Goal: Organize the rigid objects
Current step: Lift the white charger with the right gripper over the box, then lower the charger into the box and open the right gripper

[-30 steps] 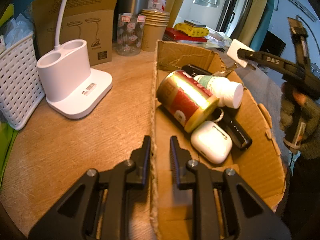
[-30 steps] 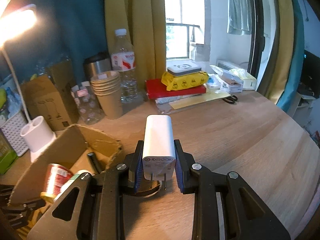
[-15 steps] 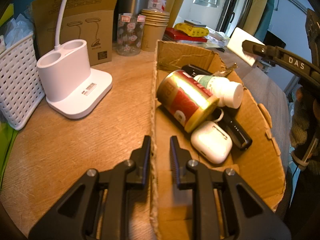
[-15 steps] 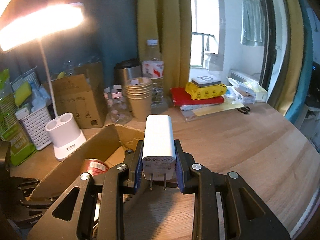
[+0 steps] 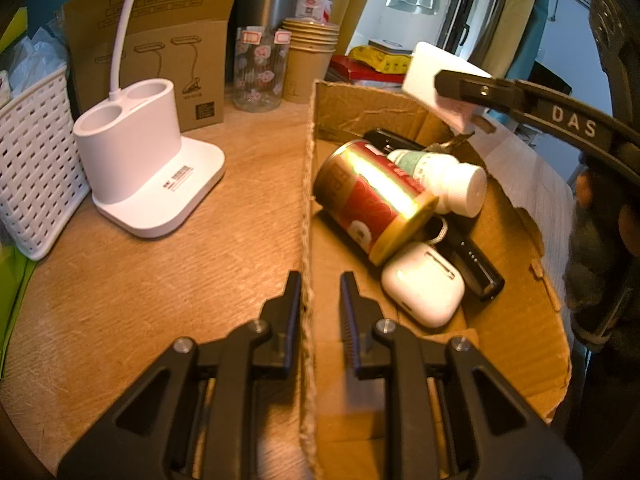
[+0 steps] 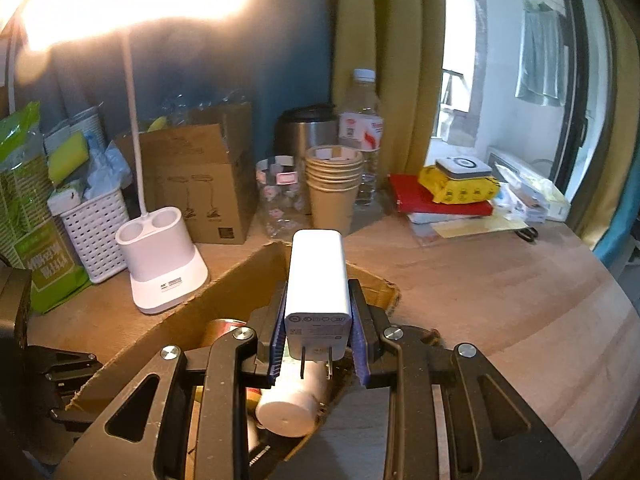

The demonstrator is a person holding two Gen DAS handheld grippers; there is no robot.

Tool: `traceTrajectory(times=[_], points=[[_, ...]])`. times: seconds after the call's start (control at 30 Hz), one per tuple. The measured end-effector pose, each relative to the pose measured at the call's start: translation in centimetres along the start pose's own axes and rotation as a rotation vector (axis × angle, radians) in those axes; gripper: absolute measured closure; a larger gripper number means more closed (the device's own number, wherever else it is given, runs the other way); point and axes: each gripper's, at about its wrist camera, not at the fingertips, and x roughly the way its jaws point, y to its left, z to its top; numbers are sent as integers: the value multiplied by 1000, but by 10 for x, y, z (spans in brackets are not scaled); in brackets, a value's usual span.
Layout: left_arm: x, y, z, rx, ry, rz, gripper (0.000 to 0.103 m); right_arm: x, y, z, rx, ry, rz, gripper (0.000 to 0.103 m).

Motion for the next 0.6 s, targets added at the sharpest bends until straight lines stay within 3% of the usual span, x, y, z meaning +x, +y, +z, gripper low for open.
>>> traceTrajectory(times=[0.6], points=[[0, 0, 0, 0, 0, 0, 83, 39, 28, 6, -114, 125, 73, 74]])
